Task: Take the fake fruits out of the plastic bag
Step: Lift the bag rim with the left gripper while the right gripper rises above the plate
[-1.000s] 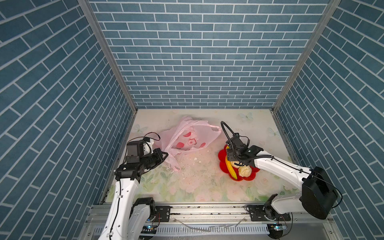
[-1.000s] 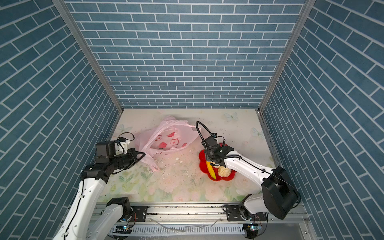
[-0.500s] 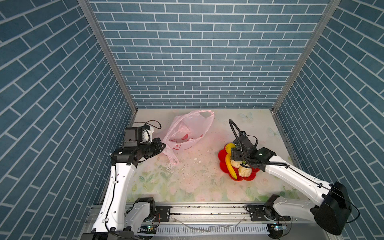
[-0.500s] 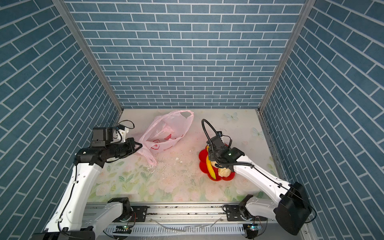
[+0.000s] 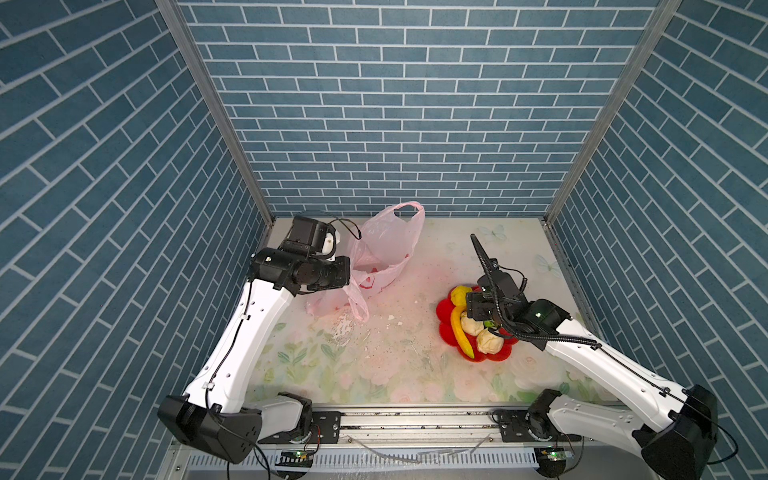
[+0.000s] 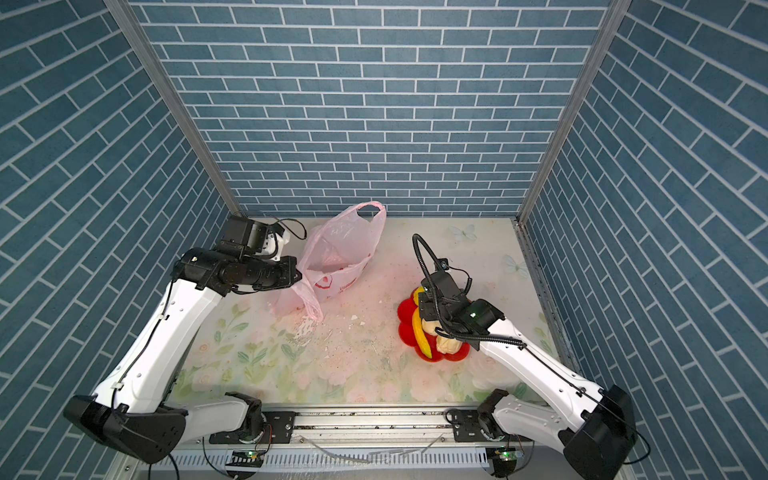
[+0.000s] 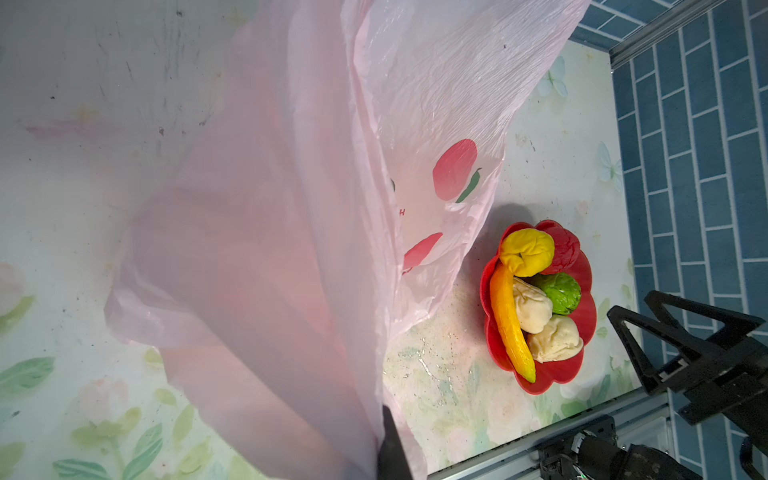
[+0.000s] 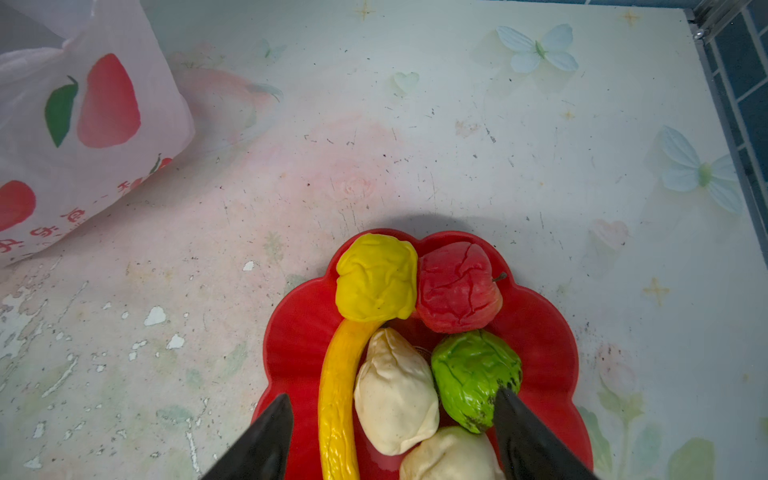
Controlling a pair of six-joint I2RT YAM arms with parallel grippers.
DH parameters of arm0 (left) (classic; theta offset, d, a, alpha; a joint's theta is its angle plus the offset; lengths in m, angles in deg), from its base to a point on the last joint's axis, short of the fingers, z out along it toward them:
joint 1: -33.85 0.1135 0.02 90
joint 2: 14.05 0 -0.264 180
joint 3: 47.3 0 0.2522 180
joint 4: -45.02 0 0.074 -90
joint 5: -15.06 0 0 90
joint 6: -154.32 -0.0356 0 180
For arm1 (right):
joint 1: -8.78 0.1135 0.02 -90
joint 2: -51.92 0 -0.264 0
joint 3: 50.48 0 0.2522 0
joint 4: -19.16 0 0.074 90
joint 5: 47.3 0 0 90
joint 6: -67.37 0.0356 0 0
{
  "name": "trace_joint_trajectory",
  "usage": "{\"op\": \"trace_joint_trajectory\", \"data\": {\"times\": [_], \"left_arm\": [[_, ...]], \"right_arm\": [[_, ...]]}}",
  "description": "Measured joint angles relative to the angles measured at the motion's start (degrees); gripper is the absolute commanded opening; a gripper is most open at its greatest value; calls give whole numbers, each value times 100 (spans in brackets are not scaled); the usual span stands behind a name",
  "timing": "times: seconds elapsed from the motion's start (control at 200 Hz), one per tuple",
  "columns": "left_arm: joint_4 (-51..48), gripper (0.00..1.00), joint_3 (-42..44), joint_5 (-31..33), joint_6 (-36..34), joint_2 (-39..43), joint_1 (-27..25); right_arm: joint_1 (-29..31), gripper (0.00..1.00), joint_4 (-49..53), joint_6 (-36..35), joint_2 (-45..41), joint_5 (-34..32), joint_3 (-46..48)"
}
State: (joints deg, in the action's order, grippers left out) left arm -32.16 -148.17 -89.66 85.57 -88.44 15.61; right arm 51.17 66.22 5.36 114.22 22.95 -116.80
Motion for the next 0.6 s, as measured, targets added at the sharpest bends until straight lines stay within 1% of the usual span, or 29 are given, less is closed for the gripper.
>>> {"op": "trace_joint_trajectory", "data": {"times": [0.14,0.26,0.44,0.6], "left_arm": [[-422,2,-616,267,-94,-411,-271],[-726,2,-960,420,-168,-656,-437],[-1005,2,-1095,498,-234,-767,-516],[-1049,2,-1134,476,-260,-769,-542]], "right_arm": [[-2,76,-188,-2,2,205,-44],[-2,76,-297,-2,39,369,-63],[-4,76,-380,-74,155,452,-232],[-2,76,-380,-122,153,455,-245]]}}
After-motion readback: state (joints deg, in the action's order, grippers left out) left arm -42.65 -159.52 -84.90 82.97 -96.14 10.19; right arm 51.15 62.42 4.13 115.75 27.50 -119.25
